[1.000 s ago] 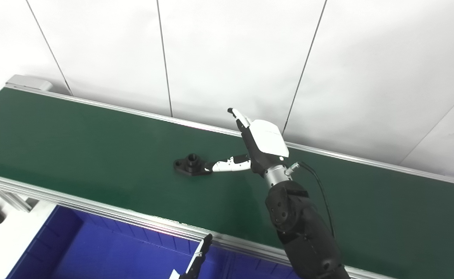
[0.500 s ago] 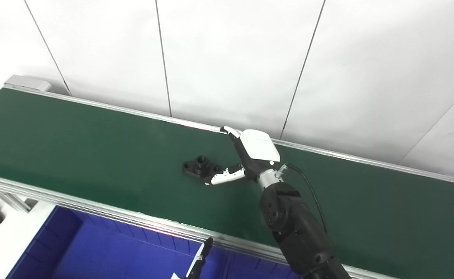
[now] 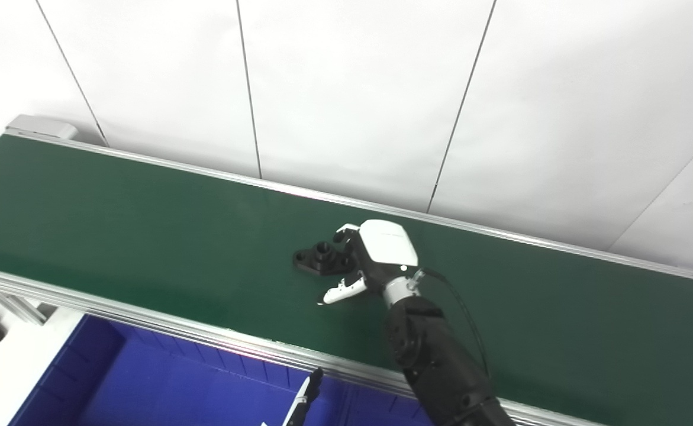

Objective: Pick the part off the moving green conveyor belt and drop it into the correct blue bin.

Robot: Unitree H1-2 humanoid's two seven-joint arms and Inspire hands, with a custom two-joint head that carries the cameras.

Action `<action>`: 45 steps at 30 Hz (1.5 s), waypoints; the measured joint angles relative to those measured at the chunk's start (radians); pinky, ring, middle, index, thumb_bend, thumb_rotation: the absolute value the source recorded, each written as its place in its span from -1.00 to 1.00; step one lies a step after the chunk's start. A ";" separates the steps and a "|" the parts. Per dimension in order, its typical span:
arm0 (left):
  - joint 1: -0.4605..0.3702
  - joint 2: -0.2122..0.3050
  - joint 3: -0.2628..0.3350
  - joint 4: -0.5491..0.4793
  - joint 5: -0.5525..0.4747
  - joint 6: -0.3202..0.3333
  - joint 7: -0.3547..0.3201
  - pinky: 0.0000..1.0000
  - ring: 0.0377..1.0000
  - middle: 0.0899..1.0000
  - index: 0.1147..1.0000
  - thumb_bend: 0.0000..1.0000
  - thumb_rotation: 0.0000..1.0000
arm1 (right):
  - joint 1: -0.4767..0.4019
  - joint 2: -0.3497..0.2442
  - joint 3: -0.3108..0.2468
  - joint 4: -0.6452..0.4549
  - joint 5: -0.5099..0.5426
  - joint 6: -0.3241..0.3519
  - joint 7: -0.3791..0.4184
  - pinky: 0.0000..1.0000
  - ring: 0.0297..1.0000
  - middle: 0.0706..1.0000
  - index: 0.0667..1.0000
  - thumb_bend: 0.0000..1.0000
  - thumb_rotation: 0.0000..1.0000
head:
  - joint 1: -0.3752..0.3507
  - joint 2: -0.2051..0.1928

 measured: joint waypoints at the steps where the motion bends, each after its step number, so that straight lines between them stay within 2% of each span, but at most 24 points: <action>1: 0.000 0.000 0.000 0.000 0.000 0.001 0.000 0.98 0.96 1.00 1.00 0.35 0.78 | 0.000 0.001 0.007 0.022 0.000 -0.010 -0.038 -0.65 -0.57 -0.39 0.04 0.15 -0.66 | 0.000 0.000; 4: 0.000 0.000 -0.002 0.000 -0.003 0.001 0.000 0.94 0.95 1.00 1.00 0.35 0.76 | 0.000 0.001 0.025 0.054 0.007 -0.061 -0.127 -0.77 -0.72 -0.60 -0.08 0.02 -0.73 | 0.006 0.002; 7: 0.001 0.001 -0.003 -0.001 -0.009 0.006 -0.002 0.88 0.94 1.00 1.00 0.36 0.74 | 0.001 0.007 0.044 0.070 0.007 -0.070 -0.181 -0.77 -0.72 -0.60 -0.09 0.01 -0.74 | 0.009 0.002; 16: 0.002 0.007 -0.014 -0.008 -0.027 0.039 -0.011 0.87 0.96 1.00 1.00 0.26 0.72 | 0.000 0.006 0.089 0.089 0.004 -0.073 -0.251 -0.80 -0.74 -0.63 -0.09 0.01 -0.74 | 0.017 0.005; 29: 0.004 0.014 -0.025 -0.019 -0.059 0.074 -0.022 0.87 0.97 1.00 1.00 0.27 0.69 | 0.000 0.005 0.105 0.086 0.008 -0.073 -0.250 -0.80 -0.75 -0.64 -0.09 0.02 -0.74 | 0.005 0.011; 34: 0.011 0.016 -0.027 -0.036 -0.059 0.084 -0.024 0.87 0.94 1.00 1.00 0.25 0.72 | 0.014 0.001 0.102 0.068 0.018 -0.073 -0.248 -0.79 -0.73 -0.62 -0.09 0.02 -0.75 | -0.028 0.017; 41: 0.013 0.017 -0.028 -0.042 -0.053 0.085 -0.023 0.99 0.97 1.00 1.00 0.35 0.81 | 0.082 -0.028 0.101 -0.042 0.018 -0.073 -0.222 -0.77 -0.71 -0.59 -0.10 0.01 -0.74 | -0.066 0.034; 45: 0.019 0.017 -0.028 -0.065 -0.037 0.115 -0.022 1.00 1.00 1.00 1.00 0.41 0.93 | 0.134 -0.063 0.100 -0.183 0.013 -0.052 -0.132 -0.72 -0.65 -0.51 -0.09 0.01 -0.74 | -0.120 0.054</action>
